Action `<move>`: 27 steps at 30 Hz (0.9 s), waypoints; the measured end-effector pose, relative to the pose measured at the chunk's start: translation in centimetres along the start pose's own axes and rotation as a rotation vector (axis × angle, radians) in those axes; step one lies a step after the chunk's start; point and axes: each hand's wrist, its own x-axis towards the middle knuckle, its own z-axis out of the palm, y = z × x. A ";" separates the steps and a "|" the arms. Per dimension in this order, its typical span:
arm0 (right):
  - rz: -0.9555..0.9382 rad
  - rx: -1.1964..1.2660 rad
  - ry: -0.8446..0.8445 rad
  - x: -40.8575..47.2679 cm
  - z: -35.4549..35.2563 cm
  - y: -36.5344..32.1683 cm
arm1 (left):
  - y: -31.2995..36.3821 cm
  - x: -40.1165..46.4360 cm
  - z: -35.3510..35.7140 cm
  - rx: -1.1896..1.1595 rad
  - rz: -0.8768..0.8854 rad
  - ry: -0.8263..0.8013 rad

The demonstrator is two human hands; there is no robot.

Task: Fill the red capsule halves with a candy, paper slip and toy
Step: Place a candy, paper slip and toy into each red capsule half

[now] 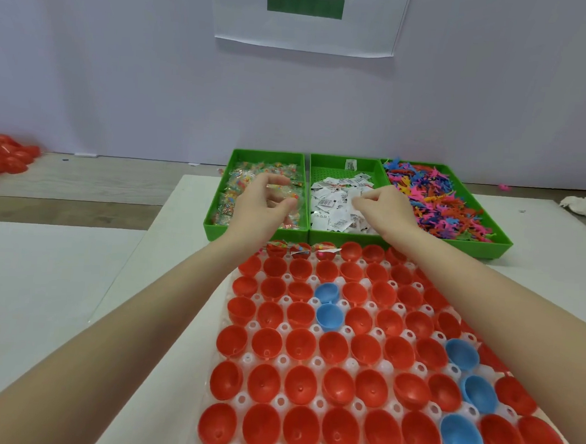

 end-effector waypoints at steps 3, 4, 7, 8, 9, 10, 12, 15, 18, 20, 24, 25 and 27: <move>-0.110 -0.166 0.089 -0.5 -0.8 0.0 | 0.1 -0.1 0.1 -0.052 -0.036 -0.003; -0.139 -0.188 0.152 -0.7 -1.2 -0.1 | 0.2 -0.2 0.2 -0.092 -0.055 0.000; -0.185 0.041 0.230 -1.2 -2.3 -0.7 | 0.8 -0.5 0.5 -0.328 -0.173 0.003; -0.189 0.214 0.162 -1.5 -2.7 -1.1 | 1.1 -0.6 0.6 -0.424 -0.222 -0.006; -0.200 0.368 0.051 -1.9 -3.2 -1.7 | 1.5 -0.7 0.8 -0.488 -0.258 -0.023; -0.236 0.428 -0.072 -2.3 -3.5 -2.1 | 1.8 -0.7 0.9 -0.504 -0.273 -0.048; -0.369 0.265 -0.231 -3.4 -4.0 -2.8 | 2.3 -0.7 1.2 -0.456 -0.264 -0.124; -0.455 -0.005 -0.223 -4.1 -4.5 -3.3 | 3.2 -1.0 1.5 -0.361 -0.212 -0.225; -0.410 -0.051 -0.201 -4.2 -4.7 -3.3 | 3.9 -1.7 1.6 -0.328 -0.147 -0.259; -0.394 -0.040 -0.192 -4.3 -4.7 -3.1 | 4.0 -2.1 1.8 -0.182 -0.063 -0.245; -0.358 0.100 -0.129 -4.9 -4.9 -2.8 | 4.0 -2.3 2.0 -0.219 -0.095 -0.147; -0.324 0.195 -0.160 -5.1 -5.0 -2.8 | 4.0 -2.3 1.9 -0.282 -0.140 -0.119; -0.187 0.471 -0.252 -5.2 -5.2 -2.9 | 4.1 -2.3 1.9 -0.404 -0.233 -0.077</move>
